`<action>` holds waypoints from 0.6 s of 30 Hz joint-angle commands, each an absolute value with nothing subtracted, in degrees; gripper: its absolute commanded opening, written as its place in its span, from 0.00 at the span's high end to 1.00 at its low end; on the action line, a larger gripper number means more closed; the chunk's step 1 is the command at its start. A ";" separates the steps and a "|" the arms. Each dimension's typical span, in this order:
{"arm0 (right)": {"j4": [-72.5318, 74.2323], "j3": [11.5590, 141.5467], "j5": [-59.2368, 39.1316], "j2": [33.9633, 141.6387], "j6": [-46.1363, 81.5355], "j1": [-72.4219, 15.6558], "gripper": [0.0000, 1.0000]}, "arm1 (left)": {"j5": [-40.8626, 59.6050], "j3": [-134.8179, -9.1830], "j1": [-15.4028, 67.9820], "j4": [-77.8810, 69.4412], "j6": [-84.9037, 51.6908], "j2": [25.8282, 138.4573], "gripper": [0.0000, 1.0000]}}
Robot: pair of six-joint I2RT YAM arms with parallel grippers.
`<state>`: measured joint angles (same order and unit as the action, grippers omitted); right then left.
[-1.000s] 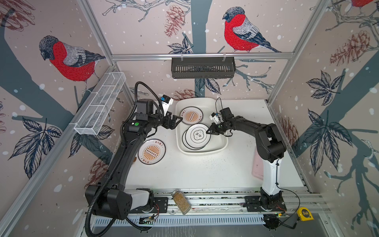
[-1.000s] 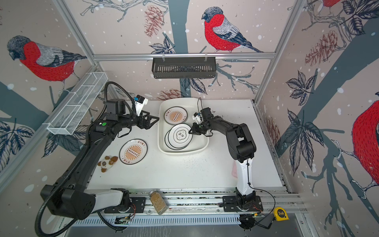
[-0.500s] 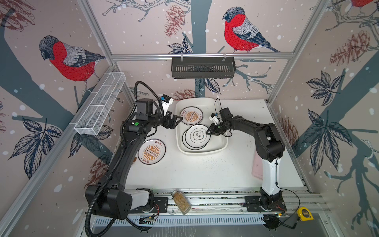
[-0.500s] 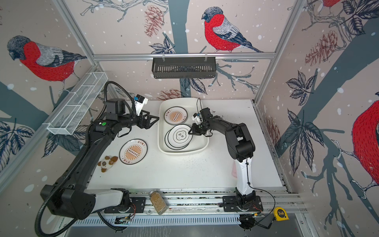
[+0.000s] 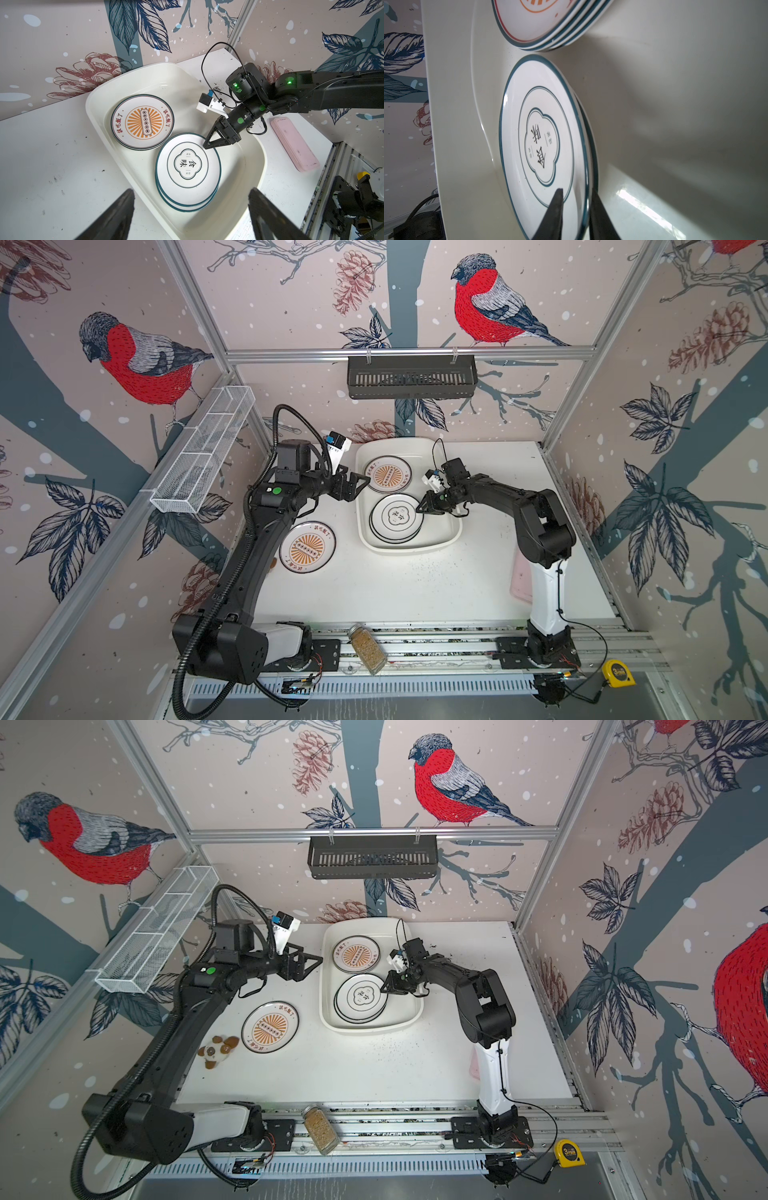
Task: Place the plates into the plastic bin on the countertop
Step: 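Lower the plate onto the white plate in the tray with the right gripper, then open the right gripper and raise it while the left arm moves toward the orange-printed plate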
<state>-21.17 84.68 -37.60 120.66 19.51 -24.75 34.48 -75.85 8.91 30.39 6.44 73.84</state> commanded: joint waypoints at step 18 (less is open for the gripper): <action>-25.03 85.51 -32.55 118.72 17.75 -25.29 0.73 | 34.24 -76.04 8.87 31.37 8.79 73.31 0.13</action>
<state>-24.01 85.08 -34.20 119.63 18.83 -25.12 34.35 -75.85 8.91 30.65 7.38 73.71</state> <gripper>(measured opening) 0.270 0.864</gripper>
